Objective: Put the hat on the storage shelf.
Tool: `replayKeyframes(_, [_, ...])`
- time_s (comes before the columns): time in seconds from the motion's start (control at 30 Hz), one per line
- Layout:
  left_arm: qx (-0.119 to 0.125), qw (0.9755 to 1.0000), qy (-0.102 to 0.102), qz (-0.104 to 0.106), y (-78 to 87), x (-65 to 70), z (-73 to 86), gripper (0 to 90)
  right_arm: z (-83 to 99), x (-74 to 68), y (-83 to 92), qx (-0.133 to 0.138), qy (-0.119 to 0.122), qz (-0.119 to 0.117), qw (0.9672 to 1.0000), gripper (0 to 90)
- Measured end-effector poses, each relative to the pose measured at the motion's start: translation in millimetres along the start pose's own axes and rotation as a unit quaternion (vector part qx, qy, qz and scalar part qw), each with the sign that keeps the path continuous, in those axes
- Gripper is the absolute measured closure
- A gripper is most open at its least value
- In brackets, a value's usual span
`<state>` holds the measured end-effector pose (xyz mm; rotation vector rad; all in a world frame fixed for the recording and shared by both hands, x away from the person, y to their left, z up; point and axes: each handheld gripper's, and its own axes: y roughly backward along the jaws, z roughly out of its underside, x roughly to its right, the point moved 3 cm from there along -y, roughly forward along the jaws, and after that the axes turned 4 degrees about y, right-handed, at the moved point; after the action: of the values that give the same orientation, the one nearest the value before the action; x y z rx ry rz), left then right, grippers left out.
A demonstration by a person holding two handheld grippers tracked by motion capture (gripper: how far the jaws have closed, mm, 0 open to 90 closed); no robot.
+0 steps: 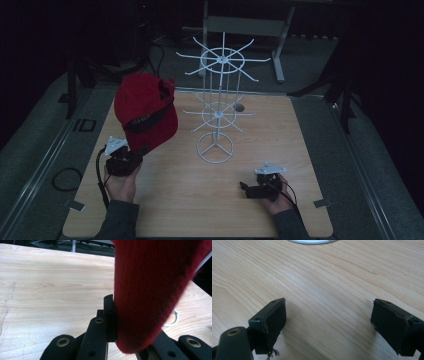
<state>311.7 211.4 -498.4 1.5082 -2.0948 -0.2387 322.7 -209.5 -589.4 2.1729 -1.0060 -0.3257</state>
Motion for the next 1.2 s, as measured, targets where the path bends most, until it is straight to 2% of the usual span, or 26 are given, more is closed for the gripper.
replayKeyframes(0.23, [0.004,1.0000,0.002,-0.005,1.2,-0.1,-3.5,86.0,0.0,0.0,0.0,0.000,0.000,0.000,1.0000,12.9])
replayKeyframes(0.53, [0.012,0.9999,-0.003,0.000,5.4,3.1,-11.3,86.0,0.0,0.0,0.0,0.000,0.000,0.000,1.0000,12.9])
replayKeyframes(0.8, [0.024,0.9997,0.003,0.009,9.4,4.1,-17.5,85.9,-0.1,-0.1,0.0,0.000,-0.001,0.000,1.0000,12.9])
replayKeyframes(1.0, [0.029,0.9995,-0.003,0.008,12.0,6.6,-23.4,85.9,0.0,-0.1,0.0,0.000,-0.001,0.000,1.0000,12.9])
replayKeyframes(1.2, [0.038,0.9992,0.003,0.012,14.1,9.1,-29.3,85.9,-0.1,-0.1,0.0,0.000,-0.001,0.000,1.0000,12.9])
